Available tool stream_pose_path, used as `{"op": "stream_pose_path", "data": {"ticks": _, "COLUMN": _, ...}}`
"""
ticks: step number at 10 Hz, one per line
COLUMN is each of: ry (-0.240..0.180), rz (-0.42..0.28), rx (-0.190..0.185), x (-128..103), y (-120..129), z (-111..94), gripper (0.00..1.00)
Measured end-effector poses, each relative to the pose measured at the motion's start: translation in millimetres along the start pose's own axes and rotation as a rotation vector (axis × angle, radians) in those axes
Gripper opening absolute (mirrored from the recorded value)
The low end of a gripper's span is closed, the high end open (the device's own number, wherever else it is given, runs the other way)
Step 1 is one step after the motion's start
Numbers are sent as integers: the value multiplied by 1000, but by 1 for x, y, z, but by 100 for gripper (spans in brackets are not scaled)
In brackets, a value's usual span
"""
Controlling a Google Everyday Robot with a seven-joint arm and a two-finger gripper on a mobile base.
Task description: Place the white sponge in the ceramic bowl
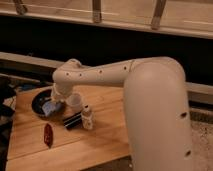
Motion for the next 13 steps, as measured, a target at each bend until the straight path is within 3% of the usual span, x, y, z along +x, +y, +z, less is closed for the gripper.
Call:
{"op": "stream_pose_path", "data": {"ticks": 3, "ry": -70, "rz": -31, "rx": -12, "x": -43, "y": 7, "z": 20, "gripper": 0}}
{"op": "stream_pose_path", "data": {"ticks": 4, "ry": -127, "rz": -29, "rx": -17, "x": -54, "y": 10, "z": 19, "gripper": 4}}
{"op": "stream_pose_path", "data": {"ticks": 5, "ry": -189, "rz": -17, "rx": -11, "x": -58, "y": 8, "z": 16, "gripper": 14}}
{"op": "stream_pose_path", "data": {"ticks": 6, "ry": -197, "rz": -18, "rx": -12, "x": -53, "y": 10, "z": 19, "gripper": 18}}
{"op": "stream_pose_path", "data": {"ticks": 7, "ry": -174, "rz": -23, "rx": -13, "x": -50, "y": 12, "z": 21, "gripper": 18}}
{"op": "stream_pose_path", "data": {"ticks": 8, "ry": -106, "rz": -30, "rx": -11, "x": -48, "y": 13, "z": 25, "gripper": 10}}
{"op": "stream_pose_path", "data": {"ticks": 9, "ry": -65, "rz": -31, "rx": -14, "x": -49, "y": 14, "z": 26, "gripper": 5}}
{"op": "stream_pose_path", "data": {"ticks": 10, "ry": -59, "rz": -33, "rx": -17, "x": -49, "y": 15, "z": 27, "gripper": 5}}
{"op": "stream_pose_path", "data": {"ticks": 11, "ry": -84, "rz": -28, "rx": -16, "x": -50, "y": 13, "z": 25, "gripper": 8}}
{"op": "stream_pose_path", "data": {"ticks": 12, "ry": -133, "rz": -26, "rx": -12, "x": -49, "y": 11, "z": 22, "gripper": 20}}
{"op": "stream_pose_path", "data": {"ticks": 13, "ry": -136, "rz": -27, "rx": -11, "x": -47, "y": 13, "z": 27, "gripper": 31}}
